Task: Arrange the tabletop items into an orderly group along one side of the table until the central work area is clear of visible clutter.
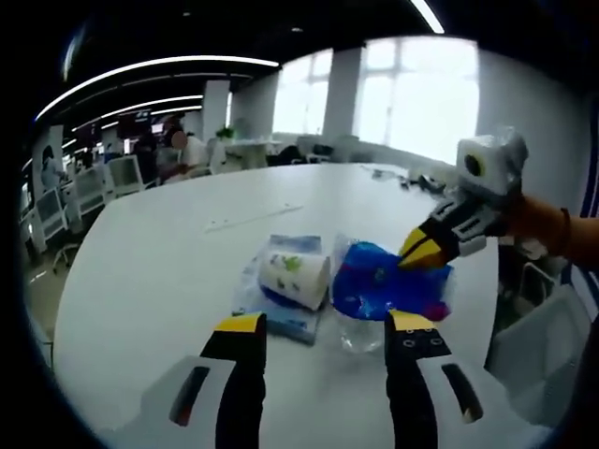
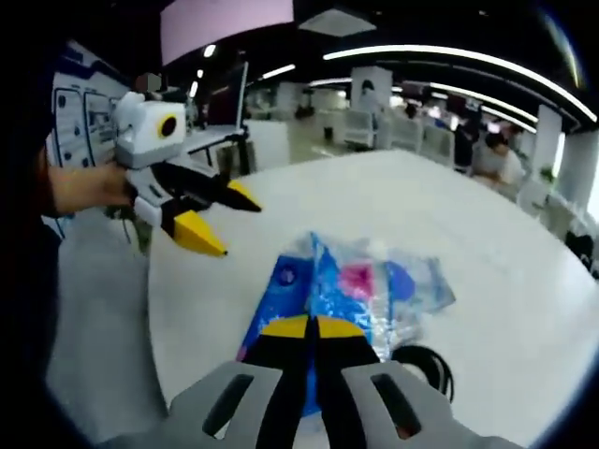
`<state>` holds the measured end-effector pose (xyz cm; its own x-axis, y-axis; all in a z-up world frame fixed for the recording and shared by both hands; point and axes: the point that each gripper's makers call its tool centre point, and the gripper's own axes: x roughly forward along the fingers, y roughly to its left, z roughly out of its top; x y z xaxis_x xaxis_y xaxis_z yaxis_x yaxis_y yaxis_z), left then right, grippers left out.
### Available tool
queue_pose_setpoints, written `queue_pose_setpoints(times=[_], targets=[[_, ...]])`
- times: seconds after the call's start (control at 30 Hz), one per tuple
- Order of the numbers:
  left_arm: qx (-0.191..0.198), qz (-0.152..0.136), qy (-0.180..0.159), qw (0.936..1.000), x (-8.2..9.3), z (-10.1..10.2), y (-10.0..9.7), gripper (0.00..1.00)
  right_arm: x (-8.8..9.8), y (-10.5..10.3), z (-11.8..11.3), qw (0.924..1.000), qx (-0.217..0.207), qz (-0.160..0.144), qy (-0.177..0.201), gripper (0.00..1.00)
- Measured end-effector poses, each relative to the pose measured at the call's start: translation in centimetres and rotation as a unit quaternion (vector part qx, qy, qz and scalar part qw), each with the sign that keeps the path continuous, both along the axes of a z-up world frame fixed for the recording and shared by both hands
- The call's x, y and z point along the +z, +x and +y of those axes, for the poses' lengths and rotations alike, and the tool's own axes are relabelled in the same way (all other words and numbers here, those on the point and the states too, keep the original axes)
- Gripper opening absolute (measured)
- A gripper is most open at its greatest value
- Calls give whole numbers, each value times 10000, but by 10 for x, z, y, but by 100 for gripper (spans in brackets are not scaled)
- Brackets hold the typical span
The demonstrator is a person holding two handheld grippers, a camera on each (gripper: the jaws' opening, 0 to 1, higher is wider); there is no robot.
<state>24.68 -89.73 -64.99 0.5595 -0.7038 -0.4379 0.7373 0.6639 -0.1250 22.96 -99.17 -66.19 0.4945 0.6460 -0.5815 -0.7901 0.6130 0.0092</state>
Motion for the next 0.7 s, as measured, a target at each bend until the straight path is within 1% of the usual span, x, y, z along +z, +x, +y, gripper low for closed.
queue_pose_setpoints(times=[0.1,0.3,0.57,0.7], targets=[[-79,-13,5,10000,-2,-3,0,44,-1,-4,6,9998,208,-7,-75,0],[-201,0,48,9998,-8,-9,-1,39,-6,-11,15,9984,538,83,-158,0],[-282,26,134,9995,-19,-14,0,32,-11,-15,19,9970,724,166,-224,0],[-331,4,281,9991,-26,-15,-1,26,-12,-15,20,9965,774,165,-252,0]])
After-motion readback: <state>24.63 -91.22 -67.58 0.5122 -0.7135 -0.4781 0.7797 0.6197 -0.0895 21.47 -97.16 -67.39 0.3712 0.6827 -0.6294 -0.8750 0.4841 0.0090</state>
